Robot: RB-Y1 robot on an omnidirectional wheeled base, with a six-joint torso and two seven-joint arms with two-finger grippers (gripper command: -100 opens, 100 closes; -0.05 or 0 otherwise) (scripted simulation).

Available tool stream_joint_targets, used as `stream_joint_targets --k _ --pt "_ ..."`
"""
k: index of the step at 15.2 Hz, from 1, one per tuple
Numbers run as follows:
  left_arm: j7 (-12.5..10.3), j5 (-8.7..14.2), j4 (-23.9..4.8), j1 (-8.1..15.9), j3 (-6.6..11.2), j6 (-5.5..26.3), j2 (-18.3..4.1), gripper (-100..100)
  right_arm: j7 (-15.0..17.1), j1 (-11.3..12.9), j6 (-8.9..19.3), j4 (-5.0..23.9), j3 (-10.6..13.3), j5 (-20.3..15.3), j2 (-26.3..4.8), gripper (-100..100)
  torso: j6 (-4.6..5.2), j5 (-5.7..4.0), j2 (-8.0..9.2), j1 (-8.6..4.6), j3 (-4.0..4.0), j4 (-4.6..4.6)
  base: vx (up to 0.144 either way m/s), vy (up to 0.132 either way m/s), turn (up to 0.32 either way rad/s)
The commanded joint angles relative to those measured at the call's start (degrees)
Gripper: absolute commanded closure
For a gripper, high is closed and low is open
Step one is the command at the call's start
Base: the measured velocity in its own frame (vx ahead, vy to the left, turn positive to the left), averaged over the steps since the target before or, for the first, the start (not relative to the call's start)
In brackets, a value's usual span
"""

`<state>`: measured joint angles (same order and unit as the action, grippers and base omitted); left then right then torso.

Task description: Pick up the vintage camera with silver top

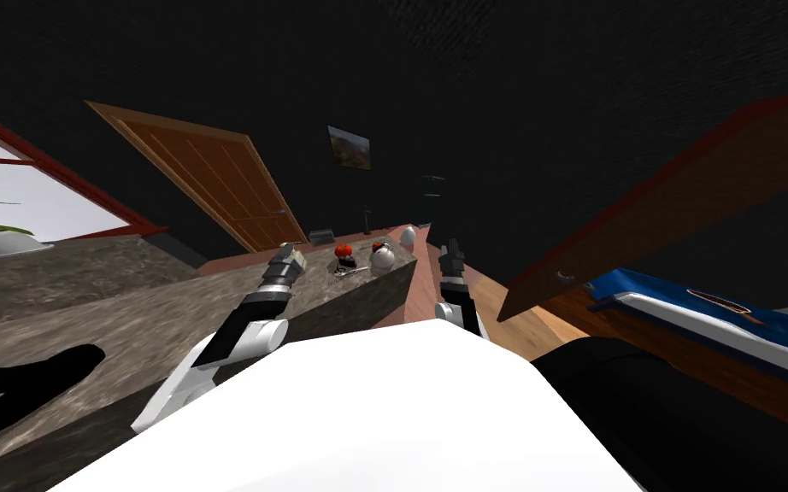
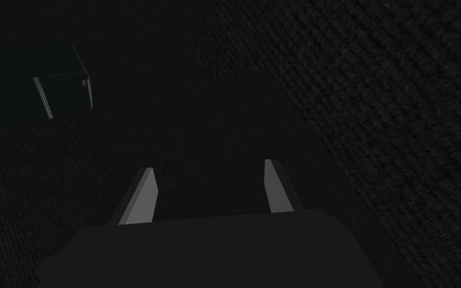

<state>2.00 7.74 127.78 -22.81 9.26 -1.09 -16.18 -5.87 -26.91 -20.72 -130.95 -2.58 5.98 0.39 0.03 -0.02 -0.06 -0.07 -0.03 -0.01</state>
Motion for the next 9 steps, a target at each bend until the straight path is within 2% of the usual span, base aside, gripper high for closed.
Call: stream_joint_targets --k 1,2,3,5,6,8,9 --pt "0.2 0.3 -0.8 0.4 0.75 2.9 -1.0 -100 0.0 0.0 0.0 0.0 0.0 0.0 0.0 0 0.0 0.0 0.0 0.0 0.0 0.0 0.014 -0.02 -0.171" --pt "0.2 0.3 -0.8 0.4 0.75 3.2 -1.0 -100 0.0 0.0 0.0 0.0 0.0 0.0 0.0 0 -0.01 0.0 0.0 -0.01 0.0 0.0 0.008 -0.011 -0.072" --pt "0.5 0.8 -1.9 1.0 1.8 5.1 -2.3 -100 0.0 0.0 0.0 0.0 0.0 0.0 0.0 0 -0.03 0.0 0.01 0.01 0.01 0.0 0.013 -0.02 -0.192" --pt "0.5 0.8 -1.9 1.0 1.8 6.9 -2.3 -100 0.0 0.0 0.0 0.0 0.0 0.0 0.0 0 -0.01 0.0 0.0 0.0 0.0 0.0 0.014 -0.016 -0.118" --pt "0.8 1.3 -3.0 1.6 2.89 8.7 -3.6 -100 0.0 0.0 0.0 0.0 0.0 0.0 0.0 0 -0.03 0.0 0.0 0.01 0.0 0.0 0.015 -0.023 -0.207" --pt "0.8 1.3 -3.0 1.6 2.89 10.7 -3.6 -100 0.0 0.0 0.0 0.0 0.0 0.0 0.0 0 -0.01 0.0 -0.01 0.0 -0.01 0.0 0.014 -0.013 -0.123" --pt "1.1 1.7 -4.2 2.3 4.01 12.3 -4.9 -100 0.0 0.0 0.0 0.0 0.0 0.0 0.0 0 -0.04 0.0 0.0 0.02 0.0 0.0 0.012 -0.02 -0.137"
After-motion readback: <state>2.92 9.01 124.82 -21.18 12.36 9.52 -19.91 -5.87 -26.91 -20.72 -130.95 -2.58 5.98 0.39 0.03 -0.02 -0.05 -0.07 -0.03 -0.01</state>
